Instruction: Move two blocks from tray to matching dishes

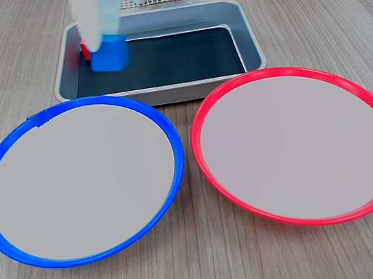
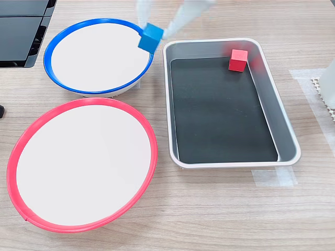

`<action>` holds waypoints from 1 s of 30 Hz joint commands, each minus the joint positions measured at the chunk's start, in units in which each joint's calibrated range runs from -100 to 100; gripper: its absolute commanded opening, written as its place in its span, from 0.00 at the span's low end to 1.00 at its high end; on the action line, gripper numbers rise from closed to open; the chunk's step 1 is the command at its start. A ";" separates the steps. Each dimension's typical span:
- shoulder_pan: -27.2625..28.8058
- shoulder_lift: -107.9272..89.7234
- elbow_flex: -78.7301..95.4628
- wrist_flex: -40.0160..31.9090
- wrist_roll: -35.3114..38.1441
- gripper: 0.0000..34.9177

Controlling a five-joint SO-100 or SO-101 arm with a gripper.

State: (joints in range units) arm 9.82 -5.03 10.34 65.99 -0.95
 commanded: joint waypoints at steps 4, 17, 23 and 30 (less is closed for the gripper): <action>3.02 13.26 -11.76 -8.99 2.39 0.16; 2.55 -6.36 12.46 -3.46 19.34 0.01; 12.34 -26.06 31.48 4.46 34.19 0.01; 23.64 -31.26 43.96 1.24 43.42 0.01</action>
State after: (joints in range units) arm 30.97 -34.36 51.72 69.58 42.12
